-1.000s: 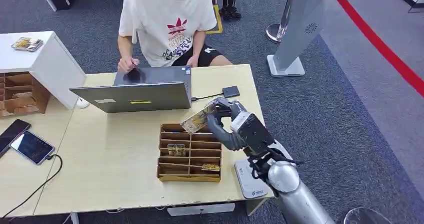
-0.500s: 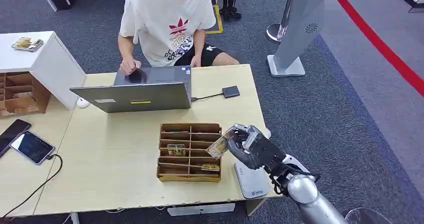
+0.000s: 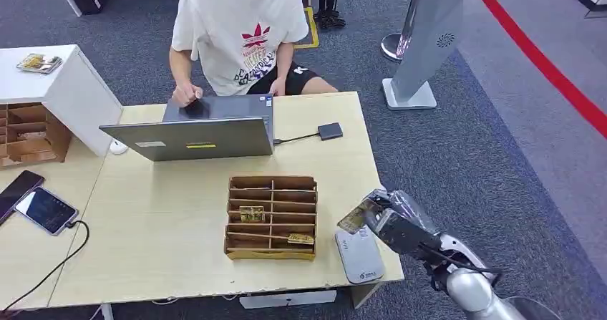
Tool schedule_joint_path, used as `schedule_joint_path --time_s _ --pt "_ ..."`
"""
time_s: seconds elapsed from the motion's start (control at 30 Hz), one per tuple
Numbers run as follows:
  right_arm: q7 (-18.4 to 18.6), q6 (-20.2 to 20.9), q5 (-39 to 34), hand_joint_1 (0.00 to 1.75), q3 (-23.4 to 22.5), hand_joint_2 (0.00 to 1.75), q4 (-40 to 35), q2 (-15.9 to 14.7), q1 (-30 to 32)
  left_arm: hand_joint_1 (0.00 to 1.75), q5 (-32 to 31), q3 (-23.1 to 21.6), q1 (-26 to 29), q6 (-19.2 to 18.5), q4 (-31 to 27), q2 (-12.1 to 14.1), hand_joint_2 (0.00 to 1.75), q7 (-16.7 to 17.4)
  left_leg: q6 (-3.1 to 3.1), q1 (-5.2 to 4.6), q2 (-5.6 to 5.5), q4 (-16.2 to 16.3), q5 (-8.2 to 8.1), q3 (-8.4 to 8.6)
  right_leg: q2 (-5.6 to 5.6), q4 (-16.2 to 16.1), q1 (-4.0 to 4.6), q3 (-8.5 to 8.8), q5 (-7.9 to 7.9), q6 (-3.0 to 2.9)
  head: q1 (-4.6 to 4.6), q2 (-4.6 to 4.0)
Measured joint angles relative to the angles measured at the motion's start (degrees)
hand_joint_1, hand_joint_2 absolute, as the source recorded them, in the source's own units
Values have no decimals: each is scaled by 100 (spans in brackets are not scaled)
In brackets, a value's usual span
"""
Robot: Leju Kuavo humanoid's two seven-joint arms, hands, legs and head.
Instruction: Pass the card to the sensor for recognition and then transmit it.
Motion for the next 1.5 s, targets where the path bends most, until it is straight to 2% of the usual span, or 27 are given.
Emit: schedule_joint_path --time_s 0.13,0.27,0.67,0.77,0.87,1.5 --pt "182 138 530 175 195 175 26 -142 -202 0 7 0 -2 -33 0 7 0 0 0 0 1 0 0 0 3 0 0 0 0 0 0 0" --pt "271 166 731 175 417 175 109 -216 -450 0 17 0 -2 -42 0 11 0 0 0 0 1 0 0 0 1 0 0 0 0 0 2 0" --pt "289 193 799 175 652 175 181 -221 -587 0 15 0 -3 -48 0 11 0 0 0 0 1 0 0 -1 1 0 0 0 0 0 0 0" --pt "291 236 807 175 984 175 293 -218 -771 0 -2 0 -4 -50 0 11 0 4 0 0 0 0 0 -1 -1 0 0 0 0 0 0 0" --pt "293 236 818 175 1090 175 369 -218 -822 0 -11 0 -4 -50 0 13 0 6 0 0 0 0 0 -2 -1 0 -1 1 0 0 0 0" --pt "852 368 1321 175 1947 175 1023 -223 -1424 0 -37 -7 -12 -133 0 37 0 44 0 0 0 0 0 0 0 0 0 1 0 0 0 0"
